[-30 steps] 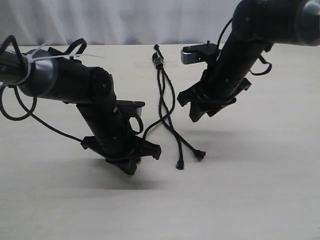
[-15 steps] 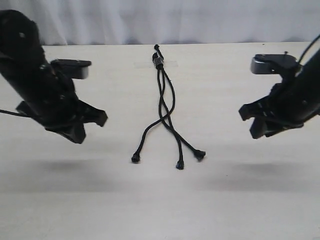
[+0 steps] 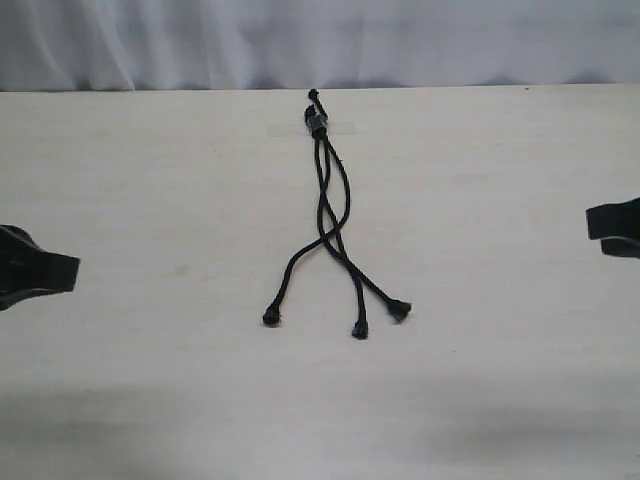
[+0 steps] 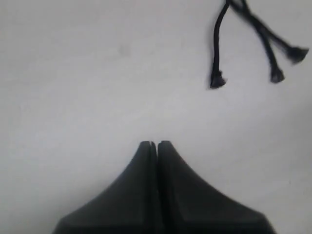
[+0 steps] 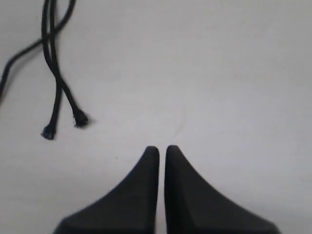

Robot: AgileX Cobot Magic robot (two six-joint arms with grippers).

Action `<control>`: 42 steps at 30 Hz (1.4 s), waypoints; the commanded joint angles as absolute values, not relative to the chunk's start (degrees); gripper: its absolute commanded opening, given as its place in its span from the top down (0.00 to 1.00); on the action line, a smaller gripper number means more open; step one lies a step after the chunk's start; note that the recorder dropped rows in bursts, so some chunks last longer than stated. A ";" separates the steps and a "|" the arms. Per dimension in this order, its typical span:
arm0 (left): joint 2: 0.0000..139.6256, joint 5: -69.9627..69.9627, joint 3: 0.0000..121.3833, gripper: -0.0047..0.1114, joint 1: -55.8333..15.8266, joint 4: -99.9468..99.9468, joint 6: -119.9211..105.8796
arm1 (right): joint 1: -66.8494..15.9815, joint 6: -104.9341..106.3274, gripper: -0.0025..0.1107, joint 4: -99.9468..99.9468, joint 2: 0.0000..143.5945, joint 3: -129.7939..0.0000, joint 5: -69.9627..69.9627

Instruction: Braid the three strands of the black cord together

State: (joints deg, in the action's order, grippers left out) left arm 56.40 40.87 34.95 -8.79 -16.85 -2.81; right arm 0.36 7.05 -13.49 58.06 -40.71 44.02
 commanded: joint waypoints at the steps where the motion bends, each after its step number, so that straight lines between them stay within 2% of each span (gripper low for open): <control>1: 46.57 35.62 32.14 0.96 -8.72 -17.52 -3.00 | 0.52 6.70 0.94 -14.80 46.92 -35.61 37.61; 6: 40.10 33.22 31.64 0.96 -8.72 -15.56 -3.29 | 0.52 6.70 0.94 -14.80 33.84 -29.61 31.37; 18: 35.98 34.78 31.64 0.96 -8.72 -15.56 -3.29 | 0.52 6.60 0.94 -14.80 11.73 -28.31 33.93; 27: 35.98 34.78 31.64 0.96 -8.72 -15.56 -3.29 | 0.52 6.60 0.94 -14.15 3.31 -28.31 33.93; 33: 36.01 35.44 31.64 0.96 -8.72 -15.45 -3.29 | 0.52 3.57 0.94 -2.41 1.77 -27.52 33.91; 42: 36.01 35.31 31.64 0.96 -8.72 -15.47 -3.29 | 0.52 -2.55 0.94 2.30 0.00 -12.78 24.00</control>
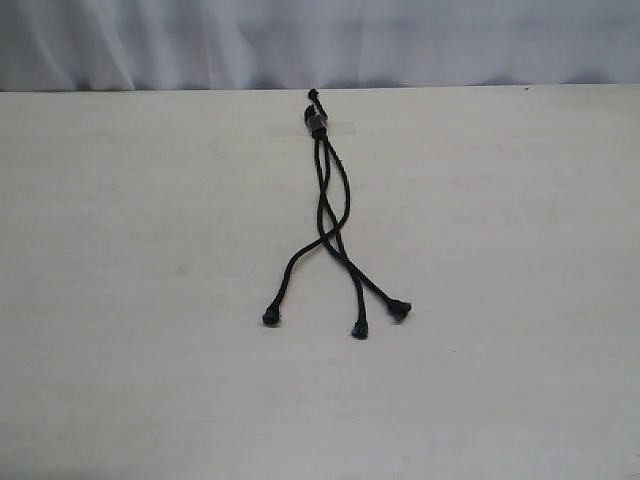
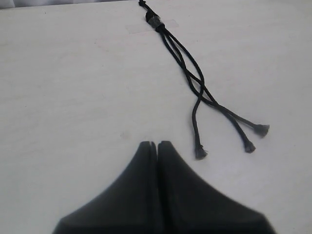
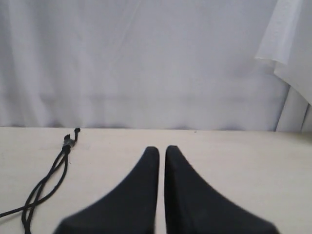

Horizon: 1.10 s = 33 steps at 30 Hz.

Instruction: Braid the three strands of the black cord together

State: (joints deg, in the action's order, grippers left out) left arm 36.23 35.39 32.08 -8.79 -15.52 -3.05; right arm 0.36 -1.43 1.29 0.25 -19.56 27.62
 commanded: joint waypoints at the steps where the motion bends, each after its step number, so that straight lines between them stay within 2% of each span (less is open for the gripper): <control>1: 36.01 35.31 31.64 0.96 -8.72 -15.47 -3.29 | 0.52 -2.55 0.94 2.14 0.00 -10.07 24.23; 5: 36.01 35.31 31.64 0.96 -8.72 -15.47 -3.29 | 0.52 -2.55 0.94 2.14 0.00 -4.95 23.41; 12: 35.55 35.30 31.64 0.96 -8.72 -15.47 -3.29 | 0.52 -2.55 0.94 2.14 0.00 -4.94 23.28; 14: 33.19 34.92 30.83 0.96 -6.30 -13.93 -4.58 | 0.52 -2.55 0.94 2.14 0.00 -4.94 23.28; 17: 26.64 31.56 25.84 0.96 -0.16 -13.56 -4.58 | 0.52 -2.55 0.94 1.90 0.00 -4.94 23.28; 21: 18.59 25.33 18.76 0.96 3.98 -9.67 -4.68 | 0.52 -2.55 0.94 1.90 0.00 -4.94 23.28; 25: 11.79 20.75 11.96 0.96 4.72 -5.27 -4.68 | 0.52 -2.55 0.94 1.90 0.00 -4.94 23.28; 33: 2.83 21.07 3.14 0.96 4.72 -0.46 -4.68 | 0.52 -2.55 0.94 1.90 0.00 -4.94 23.28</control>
